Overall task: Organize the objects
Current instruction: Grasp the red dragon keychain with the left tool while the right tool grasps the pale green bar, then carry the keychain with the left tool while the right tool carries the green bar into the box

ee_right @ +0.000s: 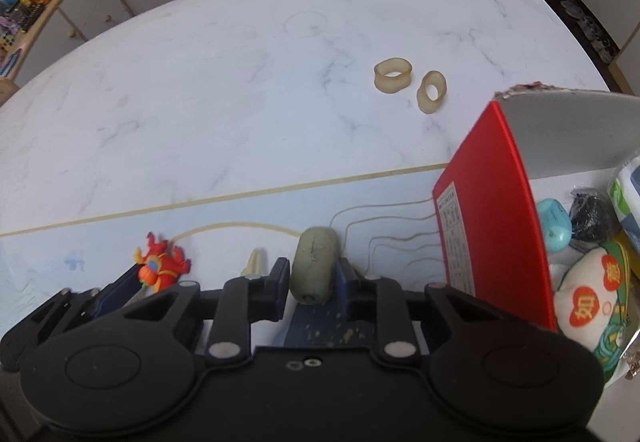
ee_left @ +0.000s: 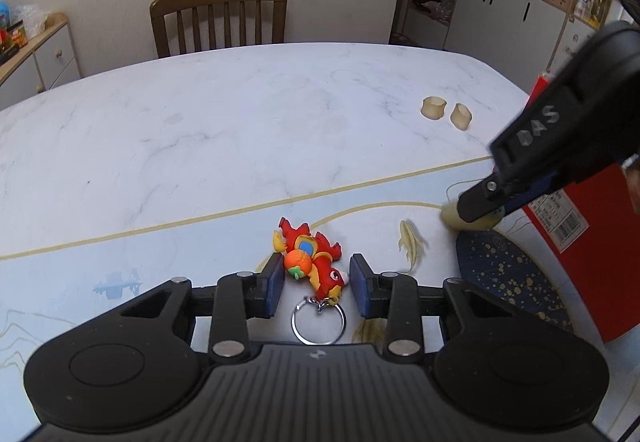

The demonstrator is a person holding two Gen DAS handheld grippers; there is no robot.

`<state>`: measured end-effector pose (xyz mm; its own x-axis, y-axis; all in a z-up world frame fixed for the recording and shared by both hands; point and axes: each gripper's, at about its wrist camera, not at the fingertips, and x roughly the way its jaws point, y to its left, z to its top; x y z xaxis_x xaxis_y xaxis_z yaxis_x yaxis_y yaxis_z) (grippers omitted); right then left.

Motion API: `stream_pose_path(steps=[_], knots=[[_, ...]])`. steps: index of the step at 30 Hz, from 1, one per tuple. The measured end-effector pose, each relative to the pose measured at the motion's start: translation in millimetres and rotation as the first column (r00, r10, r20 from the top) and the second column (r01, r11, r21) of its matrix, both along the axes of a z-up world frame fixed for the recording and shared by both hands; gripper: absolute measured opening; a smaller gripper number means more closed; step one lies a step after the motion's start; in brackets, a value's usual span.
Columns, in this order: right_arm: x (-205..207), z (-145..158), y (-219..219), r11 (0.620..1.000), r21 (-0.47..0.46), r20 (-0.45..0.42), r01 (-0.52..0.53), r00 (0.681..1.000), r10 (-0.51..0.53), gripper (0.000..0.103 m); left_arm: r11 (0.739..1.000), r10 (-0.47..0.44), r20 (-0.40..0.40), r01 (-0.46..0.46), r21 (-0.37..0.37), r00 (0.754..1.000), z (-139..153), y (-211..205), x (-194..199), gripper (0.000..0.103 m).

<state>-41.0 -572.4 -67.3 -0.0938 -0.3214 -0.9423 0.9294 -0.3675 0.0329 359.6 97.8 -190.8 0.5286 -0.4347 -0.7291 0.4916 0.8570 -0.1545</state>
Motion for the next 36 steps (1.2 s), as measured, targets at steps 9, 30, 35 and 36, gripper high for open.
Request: stream_pose_path(steps=[9,30,35,36], knots=[[7.9,27.6,29.7,0.998,-0.048,0.032,-0.048,0.998,0.049,0.022,0.998,-0.02,-0.011,0.019,-0.054,1.0,23.4,8.4,-13.2,0.035],[-45.9,120.8,126.7,0.972,-0.208,0.039,-0.108,0.992,0.118,0.022,0.986,-0.125,-0.002,0.124,-0.107,0.992,115.3,-21.2,-66.0,0.035],[-80.6,132.5,148.9,0.967,-0.236,0.033,-0.097,0.994,0.107,0.022,0.983,-0.14,-0.014,0.137,-0.12,0.99,127.2,-50.4,-76.8,0.035],[-89.2,134.4,153.3,0.966,-0.24,0.035,-0.091,0.994,0.102,0.022,0.982,-0.144,-0.021,0.14,-0.124,0.989,128.4,-57.2,-78.6,0.035]])
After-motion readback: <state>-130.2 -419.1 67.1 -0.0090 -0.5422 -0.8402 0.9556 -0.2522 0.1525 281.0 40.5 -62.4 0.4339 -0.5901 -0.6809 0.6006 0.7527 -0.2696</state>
